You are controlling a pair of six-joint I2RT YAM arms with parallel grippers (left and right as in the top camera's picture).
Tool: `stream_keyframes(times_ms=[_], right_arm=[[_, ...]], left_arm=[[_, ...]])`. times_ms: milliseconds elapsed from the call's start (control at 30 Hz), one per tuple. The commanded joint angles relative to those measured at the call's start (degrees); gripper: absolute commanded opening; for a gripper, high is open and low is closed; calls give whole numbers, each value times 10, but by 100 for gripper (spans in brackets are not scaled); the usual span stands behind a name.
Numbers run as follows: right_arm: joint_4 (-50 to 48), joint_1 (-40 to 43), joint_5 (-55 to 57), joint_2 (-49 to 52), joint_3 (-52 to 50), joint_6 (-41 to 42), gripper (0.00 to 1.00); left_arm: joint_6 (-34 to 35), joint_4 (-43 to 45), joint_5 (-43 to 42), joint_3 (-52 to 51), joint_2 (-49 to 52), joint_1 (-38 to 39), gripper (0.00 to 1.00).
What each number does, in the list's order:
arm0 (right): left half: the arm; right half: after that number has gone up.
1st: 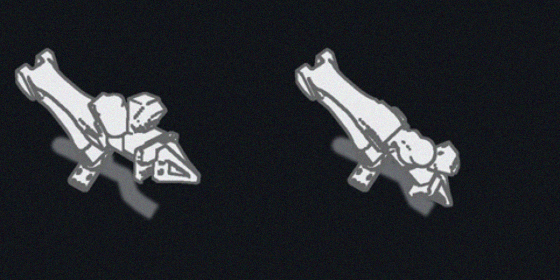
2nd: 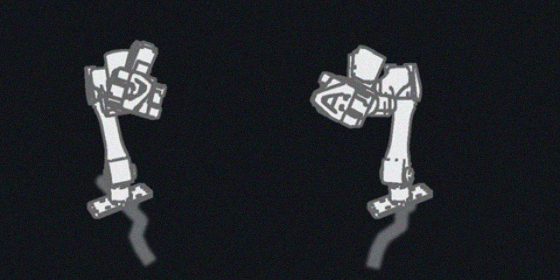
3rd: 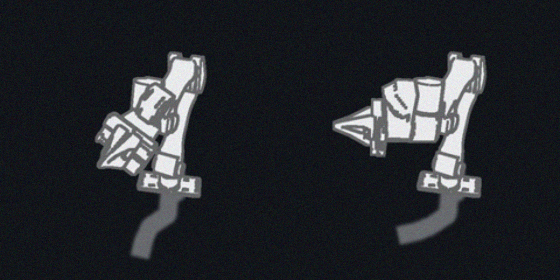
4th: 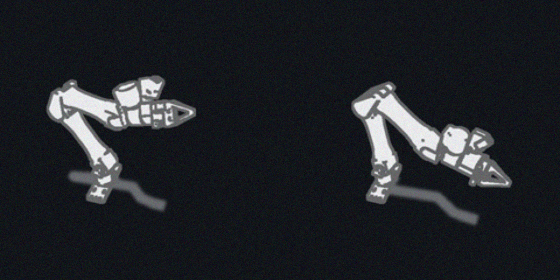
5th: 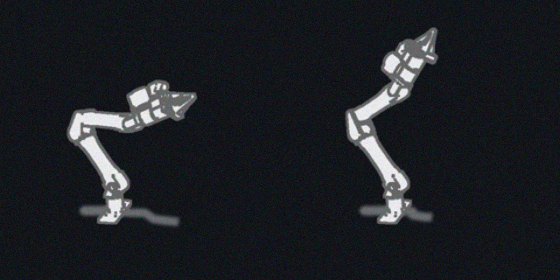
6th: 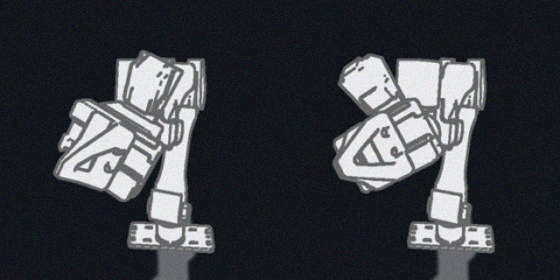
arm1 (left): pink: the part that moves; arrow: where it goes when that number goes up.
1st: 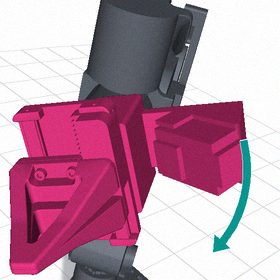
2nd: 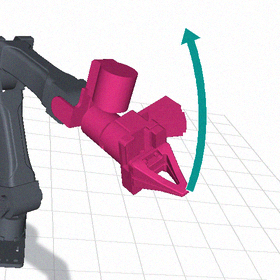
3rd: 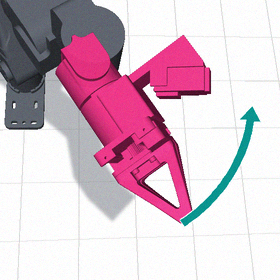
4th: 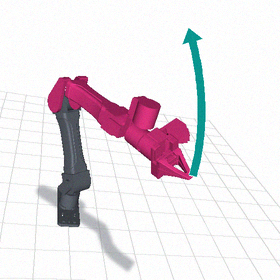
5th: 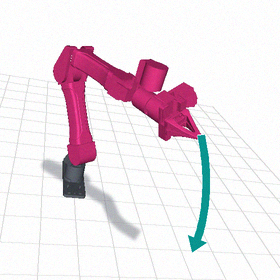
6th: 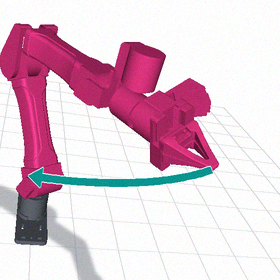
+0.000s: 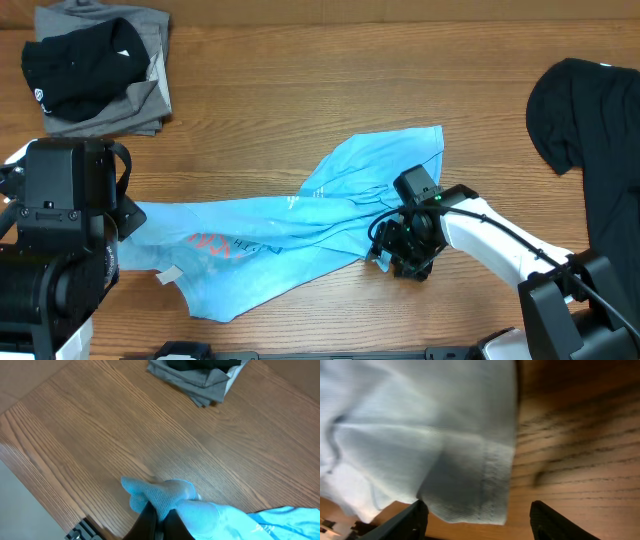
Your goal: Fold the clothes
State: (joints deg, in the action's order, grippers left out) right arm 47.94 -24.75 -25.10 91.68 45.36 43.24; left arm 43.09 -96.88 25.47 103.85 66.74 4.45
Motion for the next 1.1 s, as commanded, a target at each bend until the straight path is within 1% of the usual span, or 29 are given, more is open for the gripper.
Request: stream_keyframes(times_ms=[0, 33, 167, 267, 333, 367, 433, 667, 800, 933, 1000, 1067], right_arm=[[-13, 1, -12, 0, -16, 20, 67], [-14, 1, -12, 0, -16, 20, 65], [-15, 1, -12, 0, -16, 21, 49], [-15, 1, -11, 0, -16, 24, 38], [-17, 1, -11, 0, -15, 27, 29], [-23, 1, -12, 0, -15, 29, 18], [-24, 1, -11, 0, -15, 31, 5], [-27, 1, 2, -1, -11, 31, 4], [4, 1, 43, -12, 17, 31, 4], [75, 1, 101, -49, 89, 30, 4], [126, 1, 140, -75, 150, 30, 4], [176, 1, 177, -98, 217, 30, 4]], left_arm=[[-9, 1, -1, 4, 4, -3, 7], [-9, 1, -1, 4, 4, -3, 7], [-9, 1, -1, 4, 4, -3, 7], [-9, 1, -1, 4, 4, -3, 7], [-9, 1, -1, 4, 4, -3, 7], [-9, 1, -1, 4, 4, -3, 7], [-9, 1, -1, 4, 4, -3, 7], [-9, 1, 0, 4, 4, -3, 4], [-14, 11, -1, 8, 2, -3, 4], [-64, 15, -25, 50, -2, -3, 4], [-84, 15, -46, 82, -2, -3, 4], [-89, 9, -59, 115, -2, -3, 4]])
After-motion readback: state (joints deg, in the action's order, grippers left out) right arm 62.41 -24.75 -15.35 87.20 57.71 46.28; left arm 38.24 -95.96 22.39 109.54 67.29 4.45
